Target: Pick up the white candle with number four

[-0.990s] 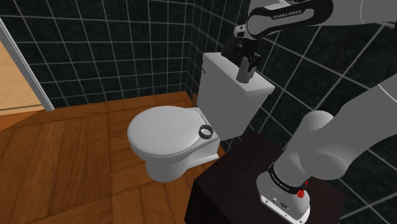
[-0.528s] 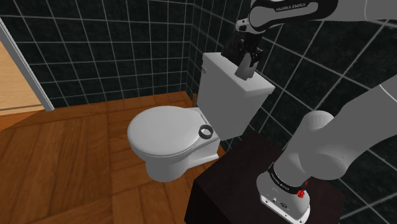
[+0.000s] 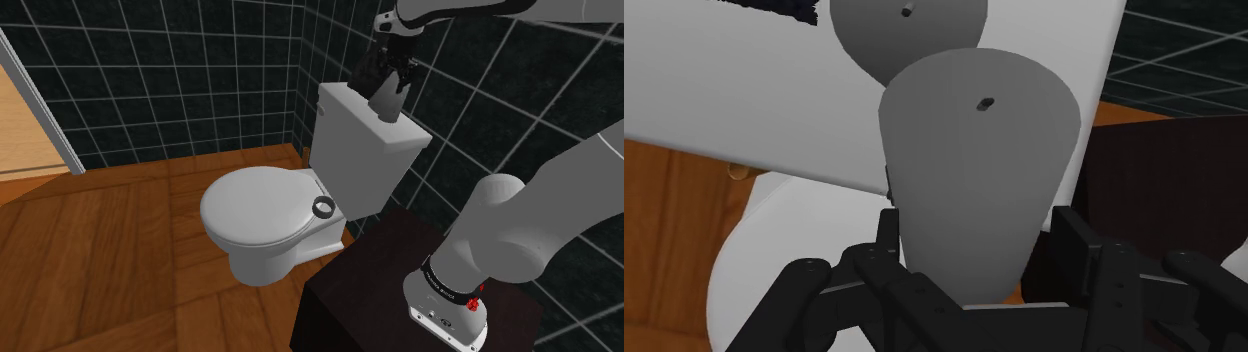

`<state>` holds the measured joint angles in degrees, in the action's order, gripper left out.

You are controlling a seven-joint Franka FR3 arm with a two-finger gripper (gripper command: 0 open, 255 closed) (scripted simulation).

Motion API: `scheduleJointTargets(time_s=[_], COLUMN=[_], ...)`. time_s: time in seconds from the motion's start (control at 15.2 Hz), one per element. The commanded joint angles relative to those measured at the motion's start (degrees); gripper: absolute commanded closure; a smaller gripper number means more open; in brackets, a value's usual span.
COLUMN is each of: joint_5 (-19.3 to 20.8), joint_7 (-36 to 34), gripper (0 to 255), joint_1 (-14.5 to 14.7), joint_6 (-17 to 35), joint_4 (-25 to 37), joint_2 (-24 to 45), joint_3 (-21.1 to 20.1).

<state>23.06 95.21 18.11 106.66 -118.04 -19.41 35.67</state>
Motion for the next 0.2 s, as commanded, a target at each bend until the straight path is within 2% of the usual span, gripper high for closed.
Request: scheduleJointTargets(time_s=[0.0, 0.13], joint_5=[-0.1, -0.1], joint_7=[0.4, 0.4], gripper=[255, 255], joint_1=[0.0, 0.0], joint_6=[-1.6, -1.7], joint_4=[1.5, 1.6], joint_2=[-0.2, -0.2], joint_3=[-0.2, -0.2])
